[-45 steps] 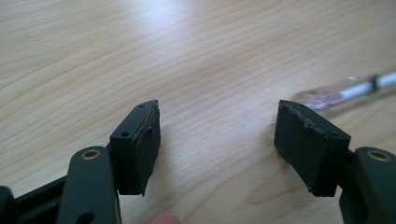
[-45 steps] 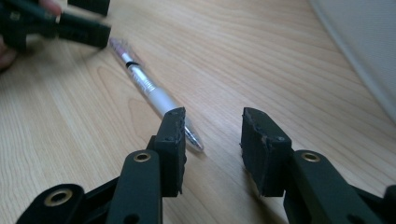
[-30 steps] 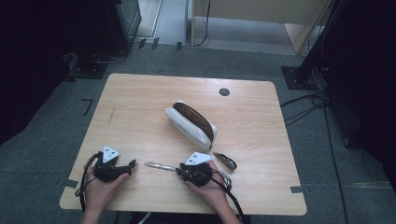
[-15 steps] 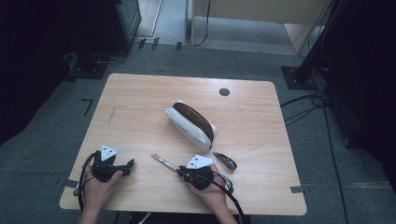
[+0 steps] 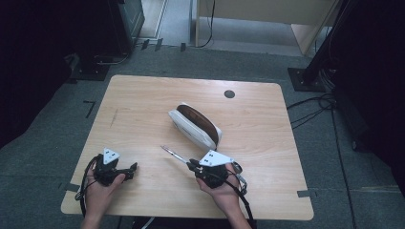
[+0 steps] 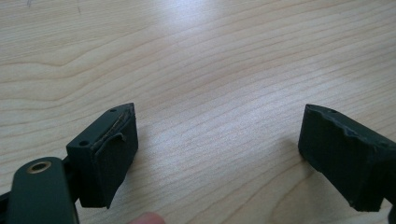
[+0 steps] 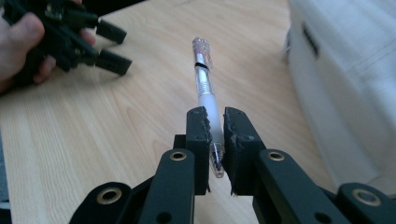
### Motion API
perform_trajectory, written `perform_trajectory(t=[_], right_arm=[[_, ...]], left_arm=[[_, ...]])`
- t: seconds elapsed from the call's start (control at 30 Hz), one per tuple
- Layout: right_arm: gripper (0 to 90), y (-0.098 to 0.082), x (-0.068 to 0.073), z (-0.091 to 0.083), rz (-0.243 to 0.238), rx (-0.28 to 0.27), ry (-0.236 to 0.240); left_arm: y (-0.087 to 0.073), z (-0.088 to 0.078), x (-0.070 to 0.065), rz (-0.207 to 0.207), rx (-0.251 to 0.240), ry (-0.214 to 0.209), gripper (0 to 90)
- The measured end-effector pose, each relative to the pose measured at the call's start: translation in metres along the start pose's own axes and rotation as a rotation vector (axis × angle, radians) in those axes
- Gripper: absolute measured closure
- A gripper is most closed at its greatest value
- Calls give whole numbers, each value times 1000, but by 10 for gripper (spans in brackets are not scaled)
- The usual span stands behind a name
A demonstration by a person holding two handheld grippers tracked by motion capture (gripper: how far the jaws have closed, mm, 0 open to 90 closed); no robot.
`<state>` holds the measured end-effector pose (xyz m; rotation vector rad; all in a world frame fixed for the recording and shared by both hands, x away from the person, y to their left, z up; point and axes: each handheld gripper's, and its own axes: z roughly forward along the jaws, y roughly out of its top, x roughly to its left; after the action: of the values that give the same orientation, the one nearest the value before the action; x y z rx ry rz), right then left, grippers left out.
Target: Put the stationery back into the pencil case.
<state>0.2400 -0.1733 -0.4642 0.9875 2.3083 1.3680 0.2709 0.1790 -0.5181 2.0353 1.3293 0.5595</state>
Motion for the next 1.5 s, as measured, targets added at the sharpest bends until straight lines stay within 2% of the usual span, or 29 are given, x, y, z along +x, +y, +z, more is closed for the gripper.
perform_trajectory(t=[0.2,0.5,0.73,0.9,1.03,1.2,1.33,1.5], right_arm=[[811,15,-9,-15,9,-31,-27],[811,39,-24,-35,-2,-82,-74],[811,56,-43,-43,3,-98,-120],[811,62,-61,-40,9,-82,-158],[811,63,-72,-33,4,-42,-173],[810,63,-81,-26,7,-21,-197],[808,64,-87,-19,13,2,-192],[806,69,-91,-15,31,-8,-192]], left_arm=[[0,0,0,1,2,0,122],[0,0,0,1,1,0,122],[0,0,0,-1,0,0,122],[0,0,0,0,1,0,122],[0,0,0,1,0,0,121],[0,0,0,1,1,1,121],[0,0,0,0,1,1,121],[0,0,0,1,2,1,121]])
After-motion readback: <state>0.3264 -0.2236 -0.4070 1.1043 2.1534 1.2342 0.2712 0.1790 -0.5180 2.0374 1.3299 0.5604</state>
